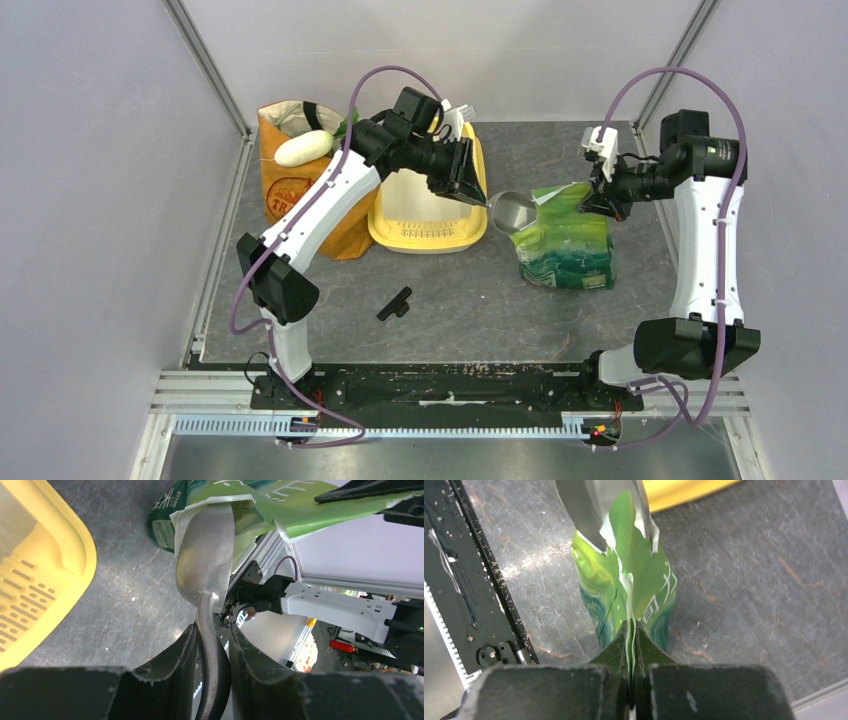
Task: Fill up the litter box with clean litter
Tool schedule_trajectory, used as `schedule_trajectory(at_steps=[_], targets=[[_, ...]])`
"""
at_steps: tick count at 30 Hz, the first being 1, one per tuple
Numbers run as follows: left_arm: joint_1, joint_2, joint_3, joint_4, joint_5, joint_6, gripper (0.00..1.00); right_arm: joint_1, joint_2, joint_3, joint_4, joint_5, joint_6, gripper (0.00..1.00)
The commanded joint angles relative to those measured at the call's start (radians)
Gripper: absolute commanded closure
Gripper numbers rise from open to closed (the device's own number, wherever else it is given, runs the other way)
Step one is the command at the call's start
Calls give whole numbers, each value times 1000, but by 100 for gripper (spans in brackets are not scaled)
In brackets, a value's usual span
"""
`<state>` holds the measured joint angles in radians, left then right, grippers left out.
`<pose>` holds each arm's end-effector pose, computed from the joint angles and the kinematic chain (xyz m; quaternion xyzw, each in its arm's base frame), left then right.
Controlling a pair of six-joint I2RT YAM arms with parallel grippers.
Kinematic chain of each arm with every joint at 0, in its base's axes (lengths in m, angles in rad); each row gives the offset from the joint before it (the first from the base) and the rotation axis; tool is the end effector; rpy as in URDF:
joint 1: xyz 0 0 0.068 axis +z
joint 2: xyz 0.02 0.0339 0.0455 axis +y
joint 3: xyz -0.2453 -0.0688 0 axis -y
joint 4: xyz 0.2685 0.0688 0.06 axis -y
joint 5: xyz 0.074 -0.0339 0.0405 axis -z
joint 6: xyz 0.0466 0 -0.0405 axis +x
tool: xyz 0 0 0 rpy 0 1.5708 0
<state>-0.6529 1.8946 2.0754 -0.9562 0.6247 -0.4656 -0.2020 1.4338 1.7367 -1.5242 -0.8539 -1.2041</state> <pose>0.3260 -0.2836 0.3751 0.2005 0.8624 -0.4357 0.1621 0.2625 -0.0179 0.3956 -0.4937 0.7516 0.2088 0.3844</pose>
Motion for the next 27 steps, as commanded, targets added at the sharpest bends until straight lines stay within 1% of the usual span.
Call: schedule_trajectory(at_steps=[1,4,8,13,17,20,25,27], targets=[[-40,17,33,-57,-74,44,98,92,-9,129,-90,-98,-87,100],[-67,38,50,-53,-117,46,98,144,5,115,-75,-69,-76,100],[-70,78,45,-58,-143,-8,98,185,-2,64,-19,-48,-27,100],[-71,123,-23,-61,-110,-93,98,236,-13,22,29,-43,0,100],[-71,146,-60,-69,-156,-141,98,246,-7,23,31,-59,10,100],[-81,167,-34,-76,-223,-169,98,261,-6,18,38,-69,20,100],[-113,213,2,-75,-242,-195,98,286,-11,-11,70,-70,38,100],[-130,224,-4,-81,-284,-203,98,297,-11,-19,89,-74,51,100]])
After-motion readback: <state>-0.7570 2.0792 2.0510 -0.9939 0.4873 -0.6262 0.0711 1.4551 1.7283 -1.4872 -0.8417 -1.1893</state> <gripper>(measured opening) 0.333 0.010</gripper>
